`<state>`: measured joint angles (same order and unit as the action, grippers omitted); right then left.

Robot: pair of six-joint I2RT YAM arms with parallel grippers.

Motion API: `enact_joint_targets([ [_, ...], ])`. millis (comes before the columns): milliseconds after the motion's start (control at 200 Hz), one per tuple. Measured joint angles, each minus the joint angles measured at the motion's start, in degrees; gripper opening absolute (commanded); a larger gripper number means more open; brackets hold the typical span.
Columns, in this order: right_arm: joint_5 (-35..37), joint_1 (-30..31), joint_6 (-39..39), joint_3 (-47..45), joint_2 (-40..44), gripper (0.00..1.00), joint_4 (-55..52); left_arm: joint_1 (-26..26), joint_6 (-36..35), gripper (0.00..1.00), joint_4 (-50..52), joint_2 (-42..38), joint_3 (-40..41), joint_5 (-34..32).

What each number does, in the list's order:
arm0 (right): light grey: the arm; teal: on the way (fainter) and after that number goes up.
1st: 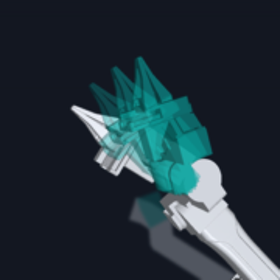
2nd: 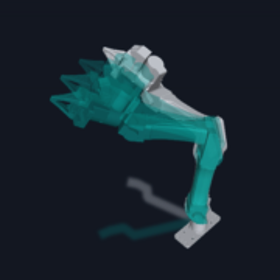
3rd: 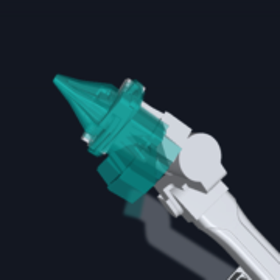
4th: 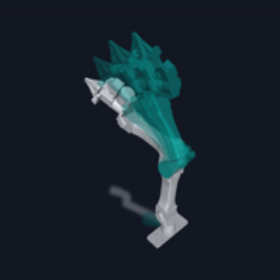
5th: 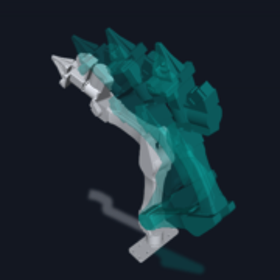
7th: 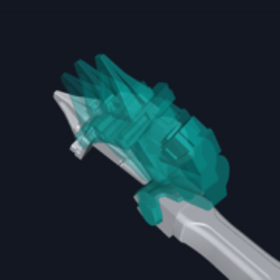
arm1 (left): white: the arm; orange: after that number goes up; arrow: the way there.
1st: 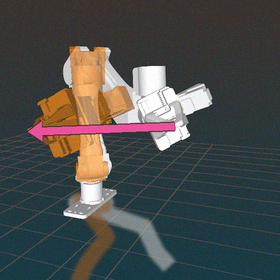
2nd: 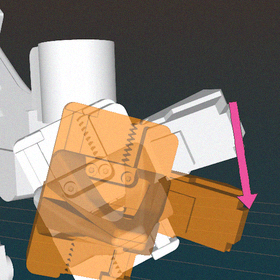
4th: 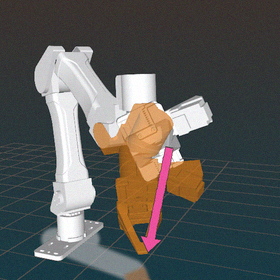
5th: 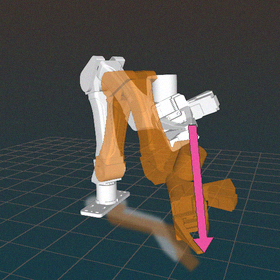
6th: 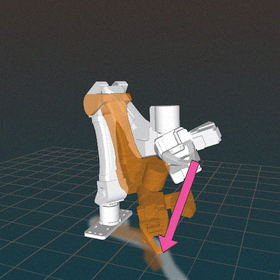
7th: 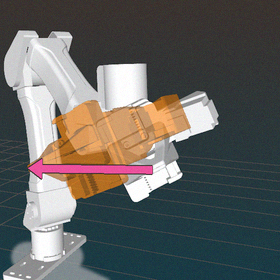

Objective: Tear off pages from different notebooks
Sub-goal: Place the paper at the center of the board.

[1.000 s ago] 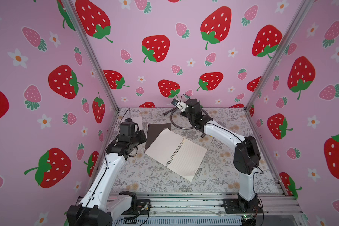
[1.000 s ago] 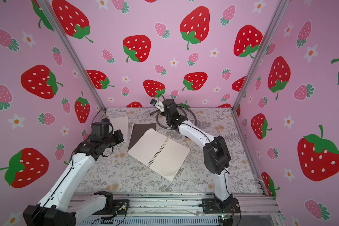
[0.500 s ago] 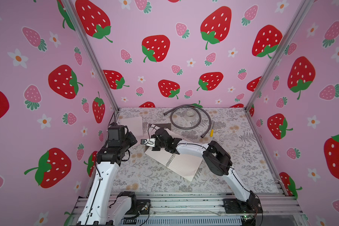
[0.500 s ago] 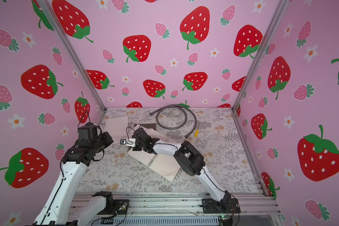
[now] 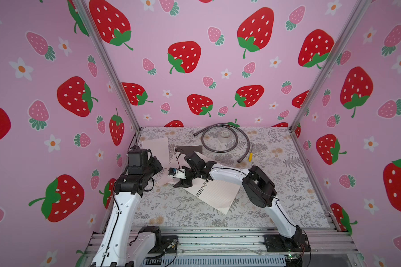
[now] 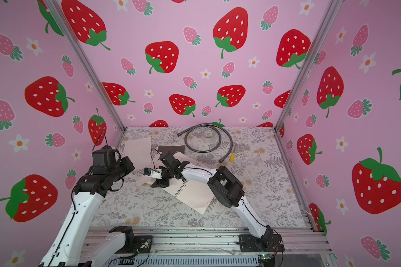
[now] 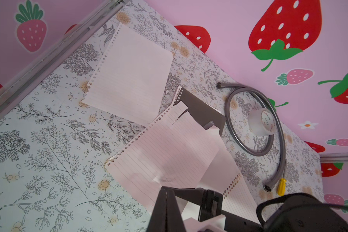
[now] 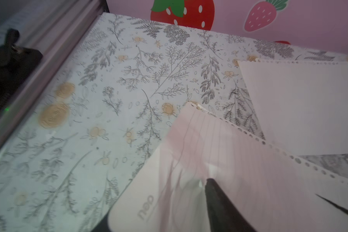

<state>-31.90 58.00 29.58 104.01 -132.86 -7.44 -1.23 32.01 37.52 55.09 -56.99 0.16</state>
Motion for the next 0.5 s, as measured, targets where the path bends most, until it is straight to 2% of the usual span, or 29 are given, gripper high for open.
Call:
enact_joint_targets([
  [65,-2.32,0.33,-1.42,0.00,1.25,0.81,-0.81,0.00,0.02,0.00,0.07,0.42,0.66,0.20],
  [175,-3.72,0.68,-3.21,0.02,3.58,0.81,-1.95,0.00,0.17,0.00,0.09,1.16,1.09,0.48],
  [275,-1.99,0.85,-3.17,0.02,5.88,0.76,-4.42,0.00,0.20,0.00,0.09,1.25,1.09,0.46],
  [305,-0.57,0.83,-3.15,-0.33,6.73,0.69,-4.61,0.00,0.20,0.00,0.07,1.22,1.09,0.44],
  [320,0.39,0.83,-3.19,-0.61,7.21,0.63,-4.55,0.00,0.20,0.00,0.07,1.20,1.09,0.44],
  [370,3.21,0.70,-3.26,-2.25,8.96,0.34,-3.91,0.00,0.20,0.00,0.07,1.20,1.09,0.35],
  [410,6.47,0.50,-4.22,-4.39,10.64,0.15,-2.73,0.00,0.20,0.00,0.04,1.20,1.14,0.33],
  [465,11.15,-0.07,-6.08,-6.32,12.07,0.00,-1.64,0.00,0.39,0.00,0.07,1.29,1.22,0.31],
  [500,13.66,-0.66,-7.41,-6.60,12.22,0.00,-1.40,0.00,0.63,0.00,0.04,1.42,1.25,0.33],
])
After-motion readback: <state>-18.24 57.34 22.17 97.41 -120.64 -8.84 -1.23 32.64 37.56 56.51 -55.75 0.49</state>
